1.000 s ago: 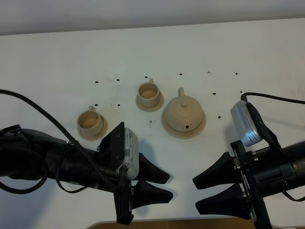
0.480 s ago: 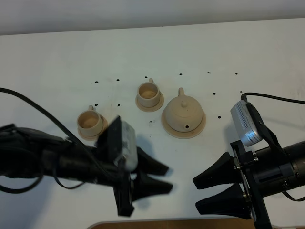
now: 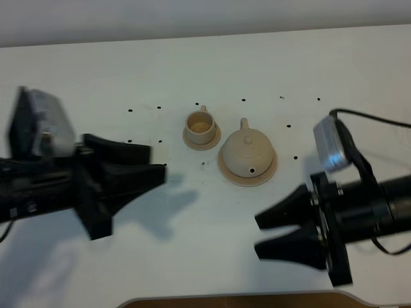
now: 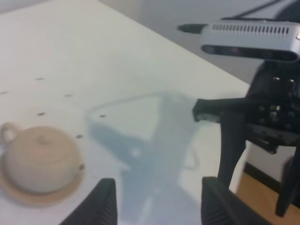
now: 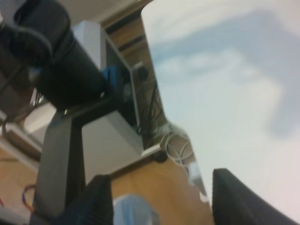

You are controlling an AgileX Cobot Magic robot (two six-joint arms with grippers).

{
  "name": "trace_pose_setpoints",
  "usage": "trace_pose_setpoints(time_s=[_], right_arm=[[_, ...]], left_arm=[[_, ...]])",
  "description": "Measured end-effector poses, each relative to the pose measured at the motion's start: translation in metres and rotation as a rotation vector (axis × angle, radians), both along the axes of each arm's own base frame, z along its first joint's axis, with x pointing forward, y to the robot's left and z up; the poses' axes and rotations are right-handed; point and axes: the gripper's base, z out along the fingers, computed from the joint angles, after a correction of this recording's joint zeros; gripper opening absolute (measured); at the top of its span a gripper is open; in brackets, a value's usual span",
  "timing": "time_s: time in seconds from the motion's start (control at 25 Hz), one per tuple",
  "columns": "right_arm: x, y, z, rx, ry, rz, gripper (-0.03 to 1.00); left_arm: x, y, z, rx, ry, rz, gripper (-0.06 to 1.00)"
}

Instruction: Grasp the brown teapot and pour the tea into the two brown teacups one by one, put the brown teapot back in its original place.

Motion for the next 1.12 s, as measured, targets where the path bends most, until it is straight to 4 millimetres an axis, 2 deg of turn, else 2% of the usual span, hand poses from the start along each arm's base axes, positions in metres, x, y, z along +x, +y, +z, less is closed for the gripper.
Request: trace_pose_setpoints(time_s=[0.16,0.28,0.56,0.84,1.12], right_arm=[[0.018,0.002,0.014,0.014,0.016,-0.060,0.49],[0.031,0.002,0.023,0.001,0.028,-0.128,0.49],[0.054,0.002,0.042,-0.018,0.034,-0.232,0.49],[0.071,0.003,0.062,-0.024,0.022,-0.280,0.49],[0.082,0.005,0.084,0.009,0.000,-0.302,0.49]], left_arm=[[-0.028,0.016,0.018,0.036,0.025,0.137,0.45],[-0.050,0.029,0.022,0.096,0.051,0.222,0.45],[-0.089,0.065,0.012,0.320,0.177,0.491,0.45],[-0.102,0.090,-0.001,0.561,0.265,0.625,0.45],[-0.103,0.093,-0.003,0.570,0.300,0.665,0.45]])
